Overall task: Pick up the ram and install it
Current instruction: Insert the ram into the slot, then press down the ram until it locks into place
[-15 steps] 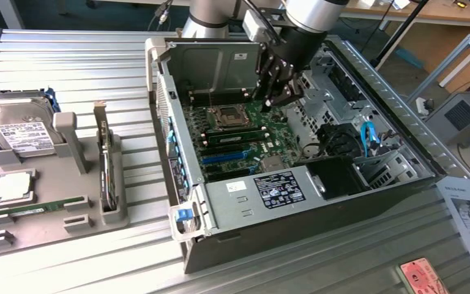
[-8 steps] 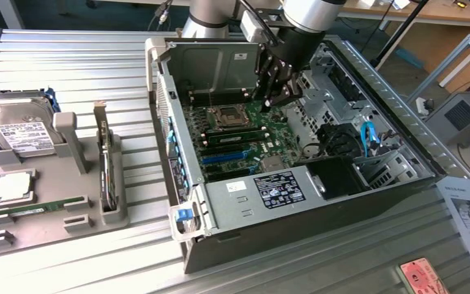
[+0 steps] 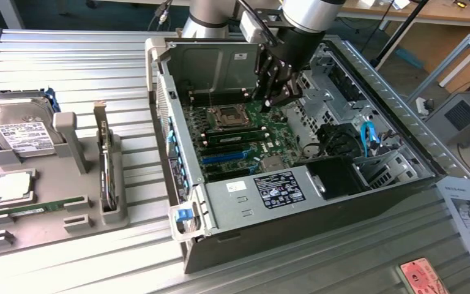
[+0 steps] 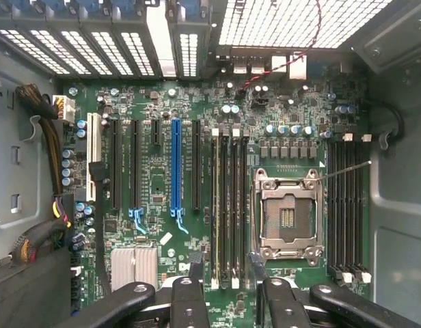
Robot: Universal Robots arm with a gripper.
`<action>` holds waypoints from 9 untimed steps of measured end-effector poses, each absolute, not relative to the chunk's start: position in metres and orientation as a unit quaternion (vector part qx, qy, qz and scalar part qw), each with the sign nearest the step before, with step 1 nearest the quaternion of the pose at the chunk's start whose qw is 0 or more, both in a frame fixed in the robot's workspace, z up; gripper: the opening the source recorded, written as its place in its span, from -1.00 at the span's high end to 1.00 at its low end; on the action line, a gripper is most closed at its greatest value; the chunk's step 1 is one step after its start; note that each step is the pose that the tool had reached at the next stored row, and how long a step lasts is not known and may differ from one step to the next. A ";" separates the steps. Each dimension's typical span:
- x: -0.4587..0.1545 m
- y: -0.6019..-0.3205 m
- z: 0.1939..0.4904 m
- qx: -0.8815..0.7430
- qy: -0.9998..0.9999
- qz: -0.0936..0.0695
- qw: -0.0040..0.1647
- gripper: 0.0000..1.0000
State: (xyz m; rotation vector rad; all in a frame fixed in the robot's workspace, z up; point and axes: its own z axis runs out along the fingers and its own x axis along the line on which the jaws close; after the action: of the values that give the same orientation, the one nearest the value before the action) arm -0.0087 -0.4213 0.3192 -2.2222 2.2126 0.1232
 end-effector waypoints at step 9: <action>-0.009 -0.421 0.319 -0.718 0.695 0.039 0.001 0.25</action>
State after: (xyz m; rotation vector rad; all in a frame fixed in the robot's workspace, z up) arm -0.0089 -0.4213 0.3192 -2.2546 2.1807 0.1226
